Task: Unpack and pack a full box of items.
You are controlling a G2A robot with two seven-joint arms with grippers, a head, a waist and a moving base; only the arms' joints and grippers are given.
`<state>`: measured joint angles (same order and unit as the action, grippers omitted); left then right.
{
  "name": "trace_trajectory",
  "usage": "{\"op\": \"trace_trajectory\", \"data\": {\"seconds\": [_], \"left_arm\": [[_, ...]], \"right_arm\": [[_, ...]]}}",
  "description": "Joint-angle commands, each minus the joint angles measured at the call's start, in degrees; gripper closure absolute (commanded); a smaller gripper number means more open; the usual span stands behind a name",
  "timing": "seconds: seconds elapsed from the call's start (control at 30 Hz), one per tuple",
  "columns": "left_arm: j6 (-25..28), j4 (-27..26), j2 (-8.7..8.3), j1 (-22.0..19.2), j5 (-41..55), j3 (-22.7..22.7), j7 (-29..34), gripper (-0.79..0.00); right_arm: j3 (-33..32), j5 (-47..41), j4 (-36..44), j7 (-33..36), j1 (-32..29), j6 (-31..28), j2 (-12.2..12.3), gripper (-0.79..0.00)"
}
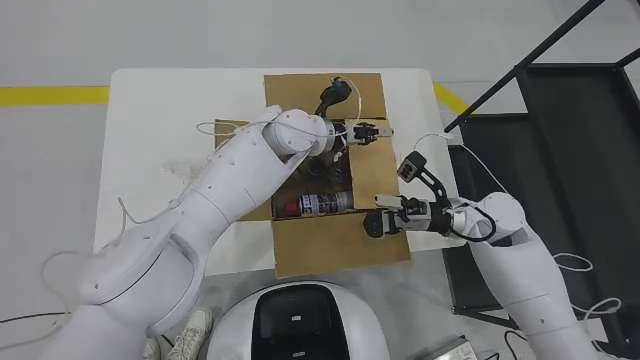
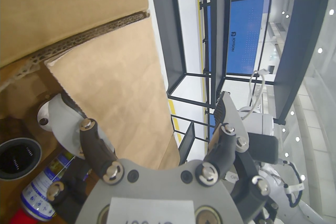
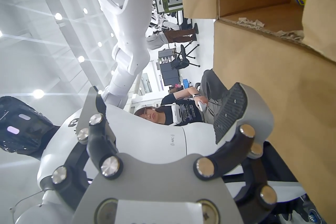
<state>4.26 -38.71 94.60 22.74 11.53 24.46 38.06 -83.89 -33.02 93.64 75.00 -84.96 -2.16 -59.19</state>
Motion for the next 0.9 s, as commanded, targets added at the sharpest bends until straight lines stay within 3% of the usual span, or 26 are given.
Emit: {"op": "trace_trajectory", "data": {"seconds": [0.0, 0.13, 0.33, 0.43, 0.57, 0.87], "left_arm": [[3.5, 0.8, 0.31, 0.1, 1.0, 0.9, -0.5, -0.785], [8.8, 0.8, 0.35, 0.7, 2.0, 2.9, -0.7, -0.785], [12.0, -2.7, -0.04, 1.6, 1.6, 5.0, 0.4, -0.785], [11.7, -4.9, -0.09, 2.0, 1.1, 5.7, 0.9, -0.785], [11.1, -6.3, 0.04, 2.2, 0.9, 6.5, 2.0, -0.785], [10.3, -7.4, 0.12, 3.5, -3.0, 6.9, 3.4, -0.785]], "right_arm": [[0.5, 0.6, 0.6, -0.1, 0.0, 0.3, 0.0, -0.785], [1.1, 1.4, 1.6, -0.5, -0.3, 0.6, 0.2, -0.785], [1.5, 2.8, 3.6, -0.6, -1.5, 0.5, 0.4, -0.785], [1.3, 3.9, 4.7, -1.9, -2.1, -0.4, 0.6, -0.785], [-0.7, 4.6, 5.4, -9.0, -4.2, -4.3, 0.6, -0.785], [-6.7, -2.7, 6.0, -14.7, -7.5, -10.2, 0.6, -0.785]]}}
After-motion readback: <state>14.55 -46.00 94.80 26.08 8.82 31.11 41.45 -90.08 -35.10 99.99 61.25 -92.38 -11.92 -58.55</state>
